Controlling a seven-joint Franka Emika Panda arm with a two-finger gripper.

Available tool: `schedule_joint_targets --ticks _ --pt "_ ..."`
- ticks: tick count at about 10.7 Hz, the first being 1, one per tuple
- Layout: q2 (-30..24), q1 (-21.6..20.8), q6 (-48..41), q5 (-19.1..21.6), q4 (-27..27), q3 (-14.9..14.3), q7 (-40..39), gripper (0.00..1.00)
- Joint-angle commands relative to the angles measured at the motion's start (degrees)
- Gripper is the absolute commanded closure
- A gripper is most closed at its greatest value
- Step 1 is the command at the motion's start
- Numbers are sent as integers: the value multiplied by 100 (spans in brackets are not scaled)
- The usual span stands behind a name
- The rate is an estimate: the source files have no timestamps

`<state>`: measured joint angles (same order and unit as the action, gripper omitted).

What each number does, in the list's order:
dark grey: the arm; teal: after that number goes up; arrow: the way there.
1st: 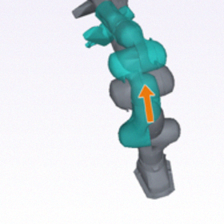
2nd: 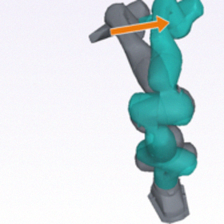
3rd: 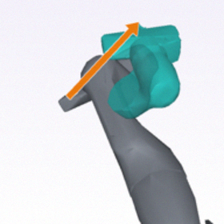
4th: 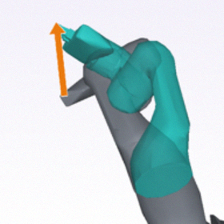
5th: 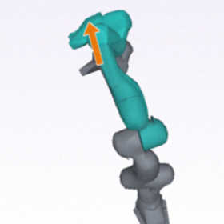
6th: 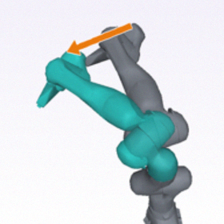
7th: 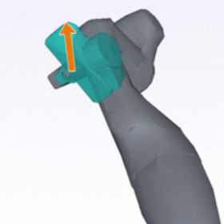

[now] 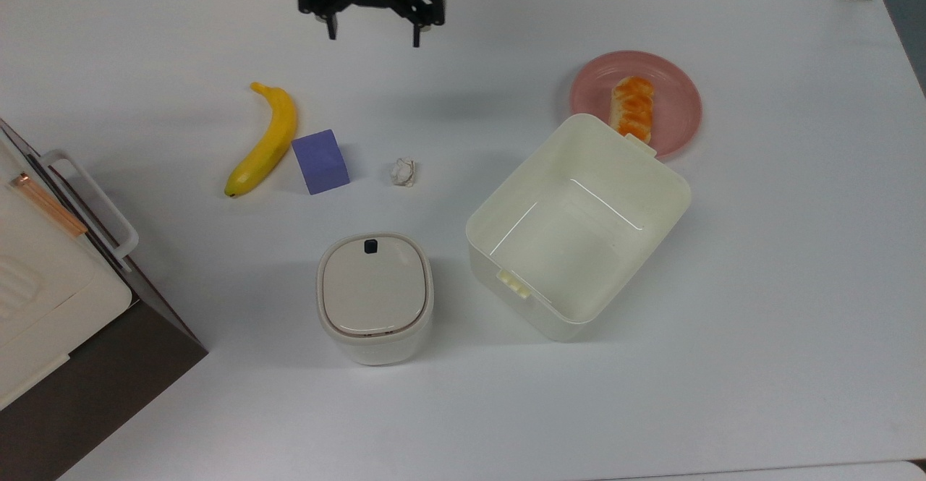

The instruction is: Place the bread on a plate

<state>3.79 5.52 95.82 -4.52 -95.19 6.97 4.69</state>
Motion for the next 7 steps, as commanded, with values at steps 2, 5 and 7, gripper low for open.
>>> schedule_joint_targets --ticks 2,5,7 --pt "7 -990 -81 205 97 -1003 -56 0" --pt "-1 -1361 -90 354 97 -1426 -47 0" --pt "-1 -1326 -99 522 97 -1435 -47 0"
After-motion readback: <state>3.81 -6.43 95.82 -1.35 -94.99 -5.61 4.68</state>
